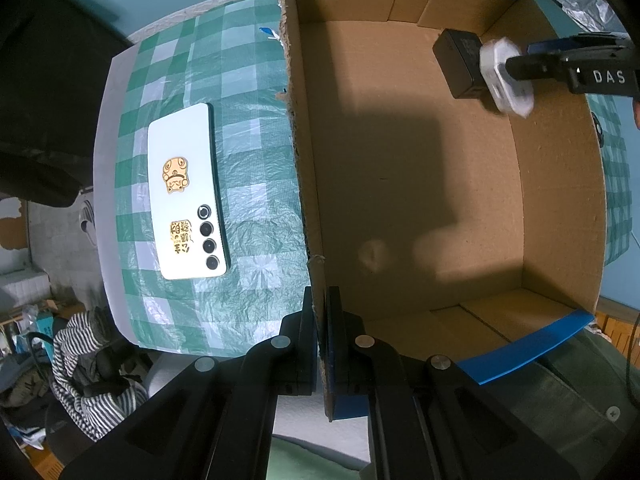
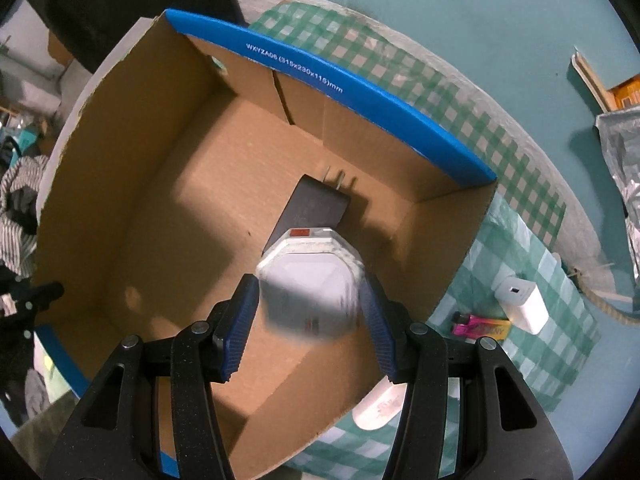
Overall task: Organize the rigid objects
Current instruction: 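Carry the white octagonal puck with the right tool into the box, then open the right tool beside the black charger and withdraw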
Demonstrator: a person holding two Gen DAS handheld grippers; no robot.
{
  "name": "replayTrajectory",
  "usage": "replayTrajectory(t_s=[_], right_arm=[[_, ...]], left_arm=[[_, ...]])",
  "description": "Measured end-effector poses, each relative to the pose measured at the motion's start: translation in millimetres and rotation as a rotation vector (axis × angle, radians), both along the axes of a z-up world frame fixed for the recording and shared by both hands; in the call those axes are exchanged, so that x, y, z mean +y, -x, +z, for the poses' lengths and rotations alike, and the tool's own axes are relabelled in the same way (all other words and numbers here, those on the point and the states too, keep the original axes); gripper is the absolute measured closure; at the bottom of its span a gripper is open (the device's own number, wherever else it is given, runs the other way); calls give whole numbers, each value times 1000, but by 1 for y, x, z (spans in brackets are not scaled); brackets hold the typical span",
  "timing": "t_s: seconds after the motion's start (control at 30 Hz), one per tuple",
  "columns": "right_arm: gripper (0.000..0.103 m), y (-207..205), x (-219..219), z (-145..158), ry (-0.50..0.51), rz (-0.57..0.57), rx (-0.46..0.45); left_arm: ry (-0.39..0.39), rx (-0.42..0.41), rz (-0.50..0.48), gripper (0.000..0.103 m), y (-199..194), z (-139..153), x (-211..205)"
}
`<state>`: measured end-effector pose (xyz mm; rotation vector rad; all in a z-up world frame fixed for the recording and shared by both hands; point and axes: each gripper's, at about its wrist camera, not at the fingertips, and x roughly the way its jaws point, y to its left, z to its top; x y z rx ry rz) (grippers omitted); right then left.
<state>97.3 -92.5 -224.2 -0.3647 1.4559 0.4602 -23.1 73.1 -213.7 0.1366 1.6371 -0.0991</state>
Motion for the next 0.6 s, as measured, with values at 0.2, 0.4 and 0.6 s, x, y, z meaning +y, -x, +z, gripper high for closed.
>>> replayTrajectory(t_s=[0.2,0.4,0.6], right_arm=[[51,-5,-7,11,-25,-43,-27],[41,-6,-15,27,-53,-80,-52],[41,-1,-23,43,-77,-112,-77]], left_arm=[[-1,2,1,99,2,-1,0],[3,2,6,99,2,-2,2],[1,3,4,99,2,-2,2]])
